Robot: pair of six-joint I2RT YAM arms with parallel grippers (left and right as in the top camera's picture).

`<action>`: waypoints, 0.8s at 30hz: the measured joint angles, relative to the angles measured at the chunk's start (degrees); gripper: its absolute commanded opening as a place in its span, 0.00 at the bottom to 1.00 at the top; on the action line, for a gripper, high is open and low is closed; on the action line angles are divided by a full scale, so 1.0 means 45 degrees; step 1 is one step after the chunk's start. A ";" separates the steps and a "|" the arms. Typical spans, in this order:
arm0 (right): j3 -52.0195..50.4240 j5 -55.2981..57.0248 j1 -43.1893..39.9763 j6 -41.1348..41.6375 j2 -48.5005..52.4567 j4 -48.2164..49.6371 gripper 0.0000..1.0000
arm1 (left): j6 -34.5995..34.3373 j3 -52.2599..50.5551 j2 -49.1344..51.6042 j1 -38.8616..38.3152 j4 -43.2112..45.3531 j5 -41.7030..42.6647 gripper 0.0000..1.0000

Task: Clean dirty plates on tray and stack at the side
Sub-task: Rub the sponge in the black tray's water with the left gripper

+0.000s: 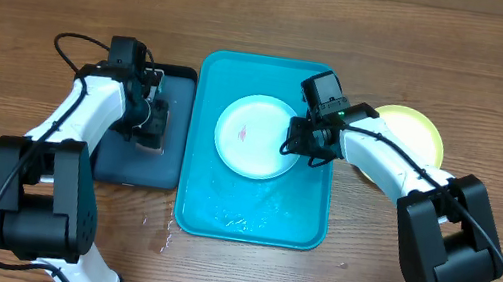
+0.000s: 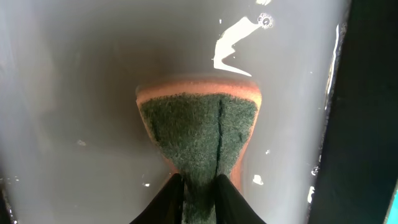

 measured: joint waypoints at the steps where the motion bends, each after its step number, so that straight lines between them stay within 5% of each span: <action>1: 0.0000 -0.0005 0.0000 0.0000 0.0000 0.0000 0.38 | 0.0000 -0.0053 0.0000 0.0000 0.0053 -0.0024 0.19; 6: 0.0000 -0.0005 0.0000 0.0000 0.0000 0.0010 0.37 | -0.0029 -0.0389 0.0000 0.0000 0.0471 -0.0039 0.04; 22: 0.0000 -0.0010 -0.0005 0.0151 0.0000 0.0107 0.24 | -0.0345 0.0767 -0.0204 -0.0019 -0.0787 -0.0136 0.04; 24: 0.0000 -0.0005 -0.0005 0.0209 0.0000 0.0102 0.12 | -0.0355 0.1224 -0.0563 -0.0019 -0.0986 -0.0146 0.04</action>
